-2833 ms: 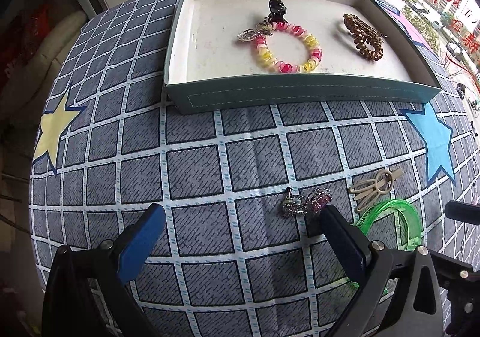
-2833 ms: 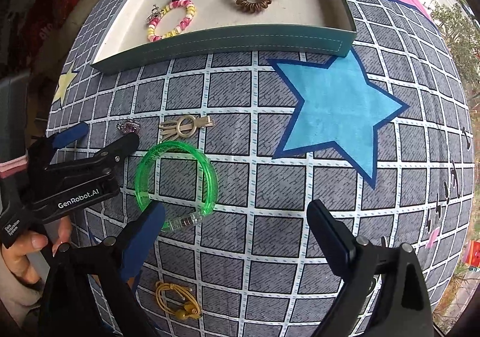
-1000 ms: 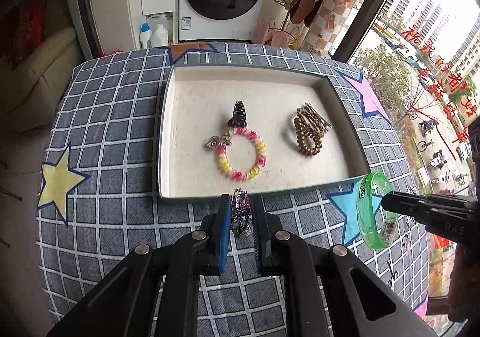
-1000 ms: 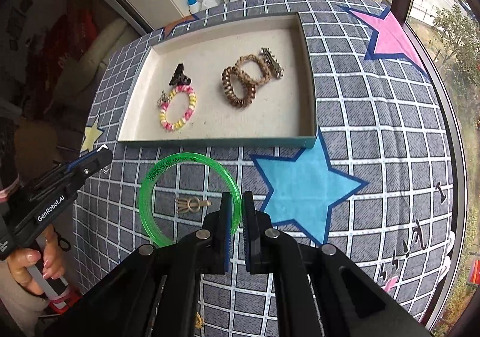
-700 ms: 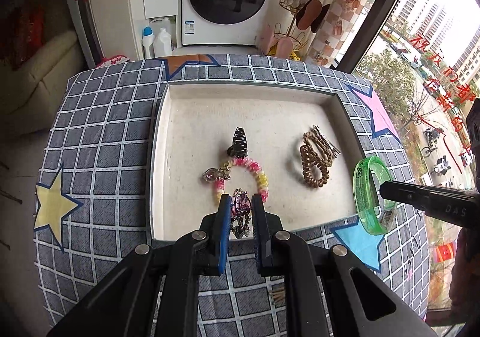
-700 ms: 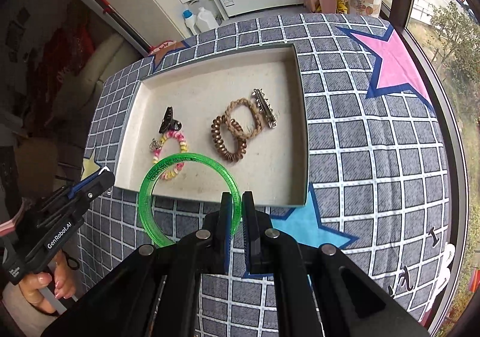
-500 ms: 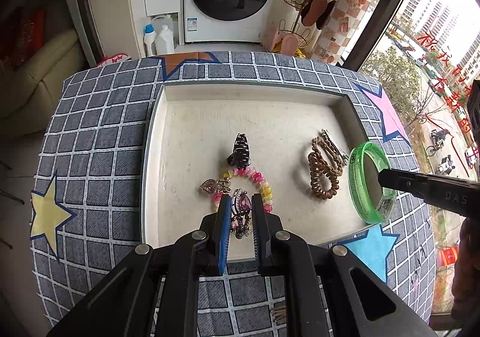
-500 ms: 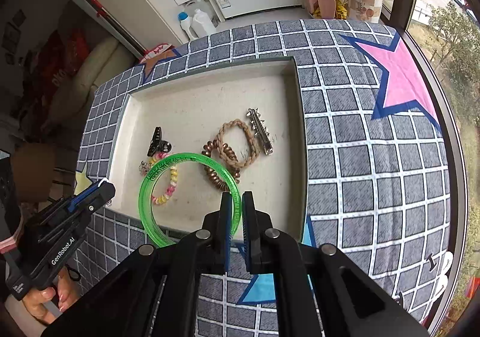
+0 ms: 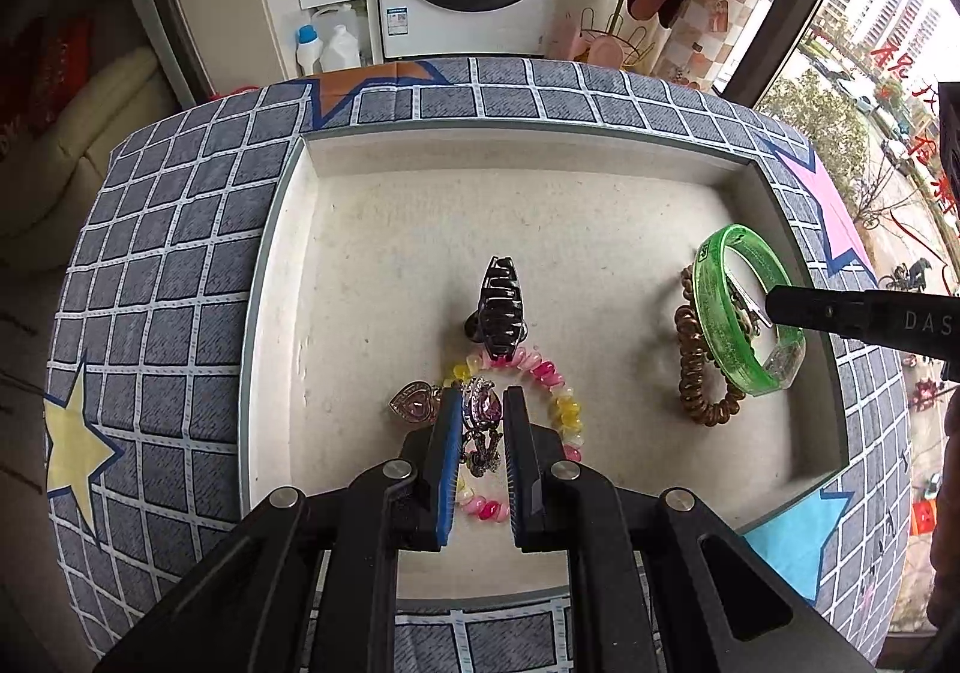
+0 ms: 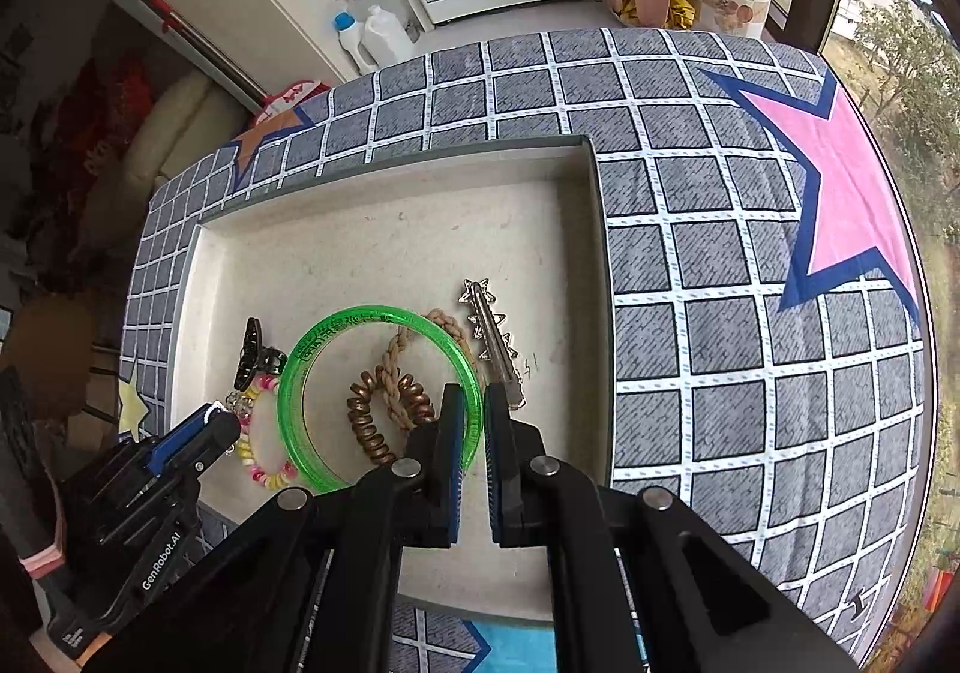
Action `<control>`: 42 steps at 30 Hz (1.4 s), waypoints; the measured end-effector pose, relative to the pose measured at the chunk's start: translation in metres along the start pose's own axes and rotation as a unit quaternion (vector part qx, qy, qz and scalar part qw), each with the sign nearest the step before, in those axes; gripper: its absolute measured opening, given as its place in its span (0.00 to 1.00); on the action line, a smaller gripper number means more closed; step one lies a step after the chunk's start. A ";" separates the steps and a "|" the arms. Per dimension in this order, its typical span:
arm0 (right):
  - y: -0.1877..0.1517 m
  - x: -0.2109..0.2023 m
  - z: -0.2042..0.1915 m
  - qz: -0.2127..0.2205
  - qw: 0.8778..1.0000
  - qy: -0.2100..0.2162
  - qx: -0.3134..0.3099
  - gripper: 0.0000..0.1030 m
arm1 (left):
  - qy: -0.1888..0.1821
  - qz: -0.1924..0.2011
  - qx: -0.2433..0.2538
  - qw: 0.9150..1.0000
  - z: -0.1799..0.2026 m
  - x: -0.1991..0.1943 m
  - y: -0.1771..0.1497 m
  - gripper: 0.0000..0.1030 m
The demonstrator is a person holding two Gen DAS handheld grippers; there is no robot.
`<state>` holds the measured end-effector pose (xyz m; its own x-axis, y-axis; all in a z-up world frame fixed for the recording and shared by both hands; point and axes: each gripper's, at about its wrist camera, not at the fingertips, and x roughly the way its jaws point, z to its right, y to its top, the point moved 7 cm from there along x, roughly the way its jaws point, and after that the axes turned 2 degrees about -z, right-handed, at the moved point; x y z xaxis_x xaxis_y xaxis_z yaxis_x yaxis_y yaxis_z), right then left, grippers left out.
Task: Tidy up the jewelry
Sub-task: 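Carry the charm and green bangle into the tray with both tools, then open both tools to release the charm and bangle in the tray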
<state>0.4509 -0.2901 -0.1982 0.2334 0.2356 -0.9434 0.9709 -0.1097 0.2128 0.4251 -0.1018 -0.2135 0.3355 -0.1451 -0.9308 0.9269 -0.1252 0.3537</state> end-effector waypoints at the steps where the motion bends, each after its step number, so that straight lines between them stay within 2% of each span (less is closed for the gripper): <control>1: 0.002 0.003 0.000 -0.001 1.000 0.001 0.000 0.07 | 0.002 -0.002 0.001 1.000 0.000 0.002 0.000 0.24; 13: 0.004 0.018 0.004 -0.015 1.000 -0.002 -0.002 0.07 | 0.027 -0.006 0.022 0.999 0.003 0.012 0.000 0.24; 18: 0.004 0.019 -0.002 -0.016 1.000 0.005 -0.007 0.09 | 0.047 -0.006 0.034 0.998 0.004 0.011 -0.001 0.25; 23: 0.007 0.016 -0.007 -0.013 1.000 0.017 -0.008 0.11 | 0.050 0.000 0.043 0.998 0.005 0.007 0.001 0.25; 24: 0.007 0.015 -0.007 -0.012 1.000 0.020 -0.006 0.15 | 0.049 0.002 0.043 0.998 0.006 0.005 0.001 0.25; 26: 0.008 0.013 -0.008 -0.009 1.000 0.022 -0.004 0.31 | 0.047 0.004 0.043 0.998 0.007 0.003 0.002 0.25; 27: 0.009 0.012 -0.008 -0.007 1.000 0.026 -0.004 0.44 | 0.047 0.005 0.044 0.998 0.007 0.002 0.002 0.25; 39: 0.005 -0.012 -0.009 0.018 0.998 0.057 0.013 0.46 | 0.035 0.015 0.039 0.999 0.006 -0.013 0.002 0.25; 40: 0.004 -0.014 -0.010 0.019 0.998 0.058 0.014 0.46 | 0.035 0.017 0.037 0.999 0.005 -0.016 0.002 0.42; 41: 0.003 -0.014 -0.011 0.020 0.998 0.060 0.015 0.46 | 0.036 0.021 0.035 0.999 0.004 -0.019 0.002 0.67; 42: 0.002 -0.016 -0.011 0.021 0.998 0.063 0.017 0.47 | 0.046 0.031 0.027 0.998 0.002 -0.025 0.003 1.00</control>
<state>0.4496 -0.2837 -0.1803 0.2808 0.3495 -0.8939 0.9583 -0.1538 0.2408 0.4193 -0.1002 -0.1892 0.4083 -0.0640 -0.9106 0.8943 -0.1724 0.4130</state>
